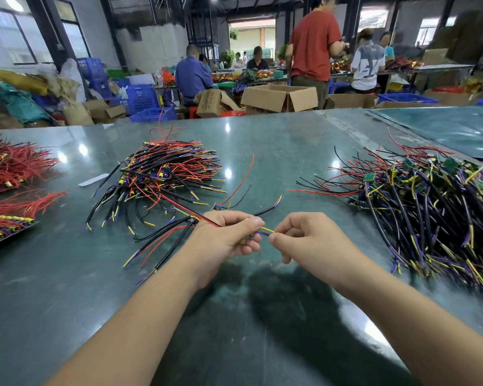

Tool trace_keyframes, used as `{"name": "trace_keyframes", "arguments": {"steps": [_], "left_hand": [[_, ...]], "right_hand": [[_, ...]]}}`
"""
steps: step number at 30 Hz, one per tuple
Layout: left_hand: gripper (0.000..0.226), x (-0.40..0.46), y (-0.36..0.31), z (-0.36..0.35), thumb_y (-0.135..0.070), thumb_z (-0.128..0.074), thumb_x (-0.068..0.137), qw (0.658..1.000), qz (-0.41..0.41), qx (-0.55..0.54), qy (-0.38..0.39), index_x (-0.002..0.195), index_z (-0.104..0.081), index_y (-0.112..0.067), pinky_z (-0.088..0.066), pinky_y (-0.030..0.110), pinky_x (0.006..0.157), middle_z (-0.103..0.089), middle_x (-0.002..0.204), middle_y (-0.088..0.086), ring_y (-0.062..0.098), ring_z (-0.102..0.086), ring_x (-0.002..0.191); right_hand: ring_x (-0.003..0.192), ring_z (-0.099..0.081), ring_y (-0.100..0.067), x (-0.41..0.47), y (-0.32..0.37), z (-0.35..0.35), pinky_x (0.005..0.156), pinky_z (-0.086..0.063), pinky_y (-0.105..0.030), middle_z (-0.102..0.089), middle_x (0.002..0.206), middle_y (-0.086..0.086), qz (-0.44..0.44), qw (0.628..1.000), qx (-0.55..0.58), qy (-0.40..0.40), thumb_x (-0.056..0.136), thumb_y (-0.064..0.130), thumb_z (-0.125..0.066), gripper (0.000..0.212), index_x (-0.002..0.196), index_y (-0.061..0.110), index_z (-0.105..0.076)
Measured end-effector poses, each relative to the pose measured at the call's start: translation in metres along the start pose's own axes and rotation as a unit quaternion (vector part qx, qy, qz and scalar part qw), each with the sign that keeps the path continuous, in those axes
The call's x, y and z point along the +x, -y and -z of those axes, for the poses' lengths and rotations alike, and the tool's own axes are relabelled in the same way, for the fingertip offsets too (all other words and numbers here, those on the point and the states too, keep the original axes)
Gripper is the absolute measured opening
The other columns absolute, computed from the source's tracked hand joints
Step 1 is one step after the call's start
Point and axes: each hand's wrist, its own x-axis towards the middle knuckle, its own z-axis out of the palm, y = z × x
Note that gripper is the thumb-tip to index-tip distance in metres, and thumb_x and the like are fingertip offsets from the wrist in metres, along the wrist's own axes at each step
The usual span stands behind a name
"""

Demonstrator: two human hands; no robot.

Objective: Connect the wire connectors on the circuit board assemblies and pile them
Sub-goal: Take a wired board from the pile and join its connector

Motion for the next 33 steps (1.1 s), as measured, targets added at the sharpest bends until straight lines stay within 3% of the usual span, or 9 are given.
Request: {"name": "trace_keyframes", "arguments": {"steps": [6, 9, 14, 17, 20, 22, 26, 33], "left_hand": [[0.008, 0.001, -0.007, 0.012, -0.011, -0.065, 0.084, 0.999, -0.027, -0.004, -0.035, 0.080, -0.071, -0.008, -0.049, 0.014, 0.052, -0.065, 0.063, 0.004, 0.007, -0.061, 0.053], [0.009, 0.000, -0.011, 0.018, -0.012, -0.065, 0.083, 0.999, -0.046, 0.015, -0.022, 0.079, -0.073, -0.009, -0.050, 0.014, 0.053, -0.067, 0.063, 0.005, 0.008, -0.062, 0.055], [0.011, 0.001, -0.010, 0.022, -0.010, -0.065, 0.084, 0.997, -0.063, 0.035, -0.029, 0.077, -0.073, -0.010, -0.050, 0.015, 0.053, -0.067, 0.064, 0.006, 0.010, -0.062, 0.056], [0.013, 0.002, -0.008, 0.022, -0.008, -0.064, 0.086, 0.997, -0.063, 0.040, -0.033, 0.077, -0.073, -0.008, -0.050, 0.015, 0.053, -0.067, 0.063, 0.006, 0.010, -0.062, 0.055], [0.012, 0.003, -0.008, 0.022, -0.008, -0.063, 0.086, 0.996, -0.063, 0.038, -0.042, 0.078, -0.072, -0.006, -0.050, 0.015, 0.052, -0.067, 0.062, 0.005, 0.009, -0.062, 0.053], [0.010, 0.003, -0.010, 0.024, -0.008, -0.063, 0.085, 0.996, -0.063, 0.024, -0.053, 0.079, -0.071, -0.005, -0.049, 0.014, 0.052, -0.067, 0.061, 0.004, 0.009, -0.061, 0.052], [0.009, 0.002, -0.011, 0.024, -0.010, -0.064, 0.083, 0.997, -0.057, 0.008, -0.055, 0.080, -0.071, -0.005, -0.050, 0.014, 0.052, -0.067, 0.061, 0.003, 0.008, -0.061, 0.052], [0.011, 0.000, -0.012, 0.024, -0.009, -0.063, 0.085, 0.997, -0.049, -0.026, -0.050, 0.079, -0.072, -0.008, -0.051, 0.014, 0.053, -0.068, 0.063, 0.004, 0.008, -0.062, 0.053]], "right_hand": [[0.044, -0.037, -0.009, 0.002, -0.002, 0.012, 0.044, -0.032, -0.014, -0.066, 0.061, 0.003, -0.025, 0.989, 0.073, 0.123, 0.095, 0.023, -0.052, 0.021, 0.083, 0.010, -0.064], [0.046, -0.039, -0.003, 0.003, -0.006, 0.021, 0.047, -0.033, -0.009, -0.062, 0.059, 0.008, -0.018, 0.988, 0.023, 0.154, 0.096, 0.022, -0.051, 0.022, 0.083, 0.016, -0.067], [0.049, -0.037, -0.010, 0.009, -0.013, 0.027, 0.052, -0.032, -0.023, -0.048, 0.053, 0.007, -0.026, 0.992, -0.077, 0.093, 0.093, 0.036, -0.053, 0.032, 0.072, 0.016, -0.068], [0.046, -0.037, -0.008, 0.010, -0.015, 0.025, 0.050, -0.031, -0.027, -0.044, 0.050, 0.009, 0.019, 0.984, -0.168, 0.053, 0.095, 0.040, -0.048, 0.038, 0.074, 0.013, -0.064], [0.067, -0.052, -0.022, 0.010, -0.017, 0.019, 0.060, -0.040, -0.034, -0.057, 0.066, 0.003, 0.081, 0.963, -0.254, 0.031, 0.099, 0.044, -0.036, 0.043, 0.080, 0.008, -0.051], [0.070, -0.045, -0.031, 0.010, -0.021, 0.017, 0.059, -0.036, -0.039, -0.050, 0.065, -0.001, 0.107, 0.937, -0.331, 0.005, 0.098, 0.051, -0.026, 0.043, 0.077, 0.015, -0.037], [0.068, -0.037, -0.033, 0.011, -0.026, 0.015, 0.056, -0.026, -0.037, -0.035, 0.059, 0.002, 0.124, 0.915, -0.384, -0.014, 0.097, 0.056, -0.016, 0.045, 0.068, 0.022, -0.022], [0.058, -0.042, -0.028, 0.016, -0.032, 0.012, 0.045, -0.019, -0.032, -0.041, 0.051, 0.002, 0.158, 0.897, -0.406, -0.082, 0.083, 0.068, -0.014, 0.057, 0.064, 0.017, -0.032]]}}
